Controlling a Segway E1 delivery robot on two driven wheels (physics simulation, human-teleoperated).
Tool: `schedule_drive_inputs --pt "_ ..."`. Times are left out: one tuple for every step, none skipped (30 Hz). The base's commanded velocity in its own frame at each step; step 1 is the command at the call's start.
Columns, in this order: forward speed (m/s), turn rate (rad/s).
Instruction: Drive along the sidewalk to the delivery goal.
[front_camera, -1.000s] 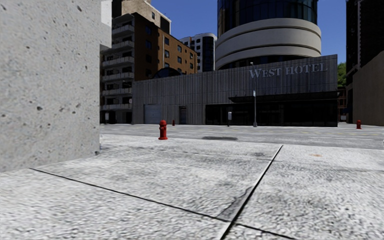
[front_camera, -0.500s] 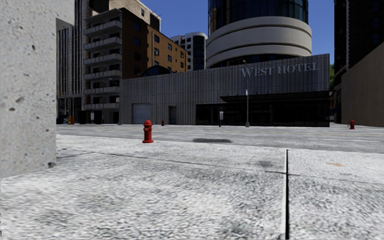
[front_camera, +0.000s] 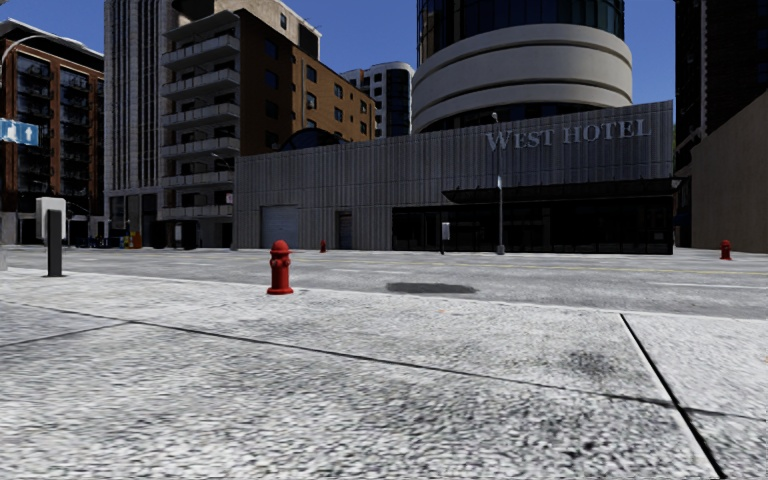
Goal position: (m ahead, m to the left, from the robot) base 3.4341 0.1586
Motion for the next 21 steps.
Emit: schedule_drive_inputs --pt "2.0 0.0" --pt "2.0 0.0" --pt "2.0 0.0" --pt "2.0 0.0" --pt "2.0 0.0" --pt "2.0 0.0" --pt "2.0 0.0" --pt "2.0 0.0" --pt "2.0 0.0" --pt "2.0 0.0" --pt "2.0 0.0" --pt "2.0 0.0" --pt "2.0 0.0" --pt "2.0 0.0" --pt "2.0 0.0" --pt "2.0 0.0" --pt "2.0 0.0" --pt "2.0 0.0" --pt "2.0 0.0" --pt "2.0 0.0" --pt "2.0 0.0"
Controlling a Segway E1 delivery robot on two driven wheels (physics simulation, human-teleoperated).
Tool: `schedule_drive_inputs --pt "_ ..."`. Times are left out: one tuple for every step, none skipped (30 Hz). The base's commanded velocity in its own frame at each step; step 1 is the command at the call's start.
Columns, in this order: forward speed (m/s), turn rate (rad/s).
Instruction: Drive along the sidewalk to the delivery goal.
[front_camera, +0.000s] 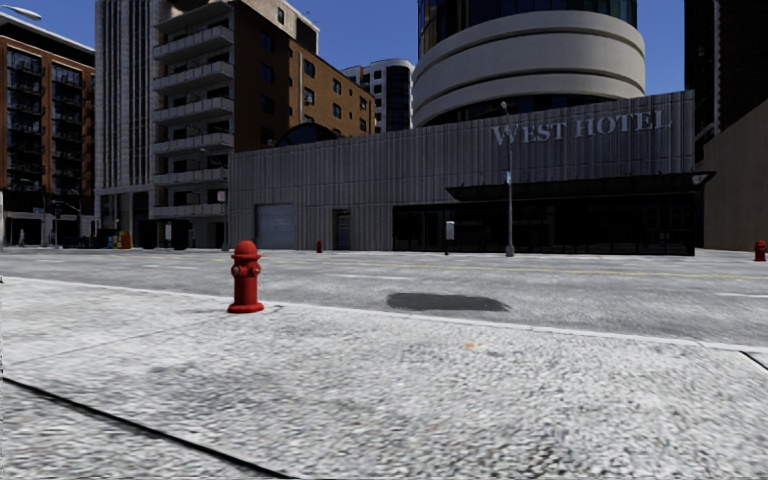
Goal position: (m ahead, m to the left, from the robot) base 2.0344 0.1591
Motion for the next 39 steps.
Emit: schedule_drive_inputs --pt "2.0 0.0" --pt "2.0 0.0" --pt "2.0 0.0" --pt "2.0 0.0" --pt "2.0 0.0" --pt "2.0 0.0" --pt "2.0 0.0" --pt "2.0 0.0" --pt "2.0 0.0" --pt "2.0 0.0" --pt "2.0 0.0" --pt "2.0 0.0" --pt "2.0 0.0" --pt "2.0 0.0" --pt "2.0 0.0" --pt "2.0 0.0" --pt "2.0 0.0" --pt "2.0 0.0" --pt "2.0 0.0" --pt "2.0 0.0" --pt "2.0 0.0" --pt "2.0 0.0" --pt "2.0 0.0" --pt "2.0 0.0" --pt "2.0 0.0" --pt "2.0 0.0" --pt "2.0 0.0" --pt "1.93 0.0" --pt "1.93 0.0" --pt "1.53 0.0" --pt "1.28 0.0" --pt "1.05 0.0" --pt "1.05 0.0" --pt "0.95 0.0" --pt "0.82 0.0" --pt "0.49 0.0" --pt "0.0 0.0" --pt "0.0 0.0" --pt "0.0 0.0"
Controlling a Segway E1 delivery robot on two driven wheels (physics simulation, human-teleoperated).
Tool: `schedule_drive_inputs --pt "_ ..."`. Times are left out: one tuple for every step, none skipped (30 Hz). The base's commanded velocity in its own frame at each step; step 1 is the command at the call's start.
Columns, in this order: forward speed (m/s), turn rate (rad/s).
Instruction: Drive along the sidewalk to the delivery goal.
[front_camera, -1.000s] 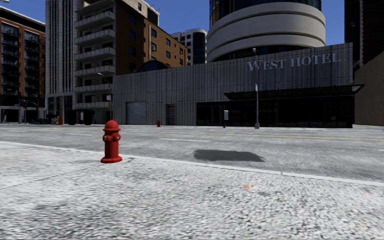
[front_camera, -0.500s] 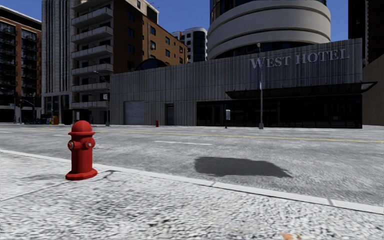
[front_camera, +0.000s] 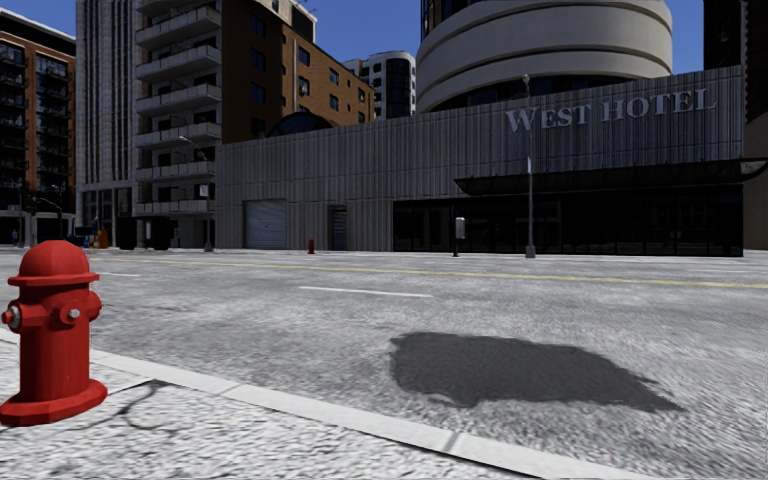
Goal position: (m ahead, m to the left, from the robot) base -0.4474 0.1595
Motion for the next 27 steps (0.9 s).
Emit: schedule_drive_inputs --pt "0.0 0.0" --pt "0.0 0.0" --pt "0.0 0.0" --pt "0.0 0.0" --pt "0.0 0.0" --pt "0.0 0.0" --pt "0.0 0.0" --pt "0.0 0.0" --pt "0.0 0.0" --pt "0.0 0.0" --pt "0.0 0.0" --pt "0.0 0.0" --pt "0.0 0.0" --pt "0.0 0.0" --pt "0.0 0.0" --pt "0.0 0.0" --pt "0.0 0.0" --pt "0.0 0.0" --pt "0.0 0.0" --pt "0.0 0.0" --pt "0.0 0.0" --pt "0.0 0.0" --pt "0.0 0.0" --pt "0.0 0.0" --pt "0.0 0.0" --pt "0.0 0.0" --pt "0.0 0.0"
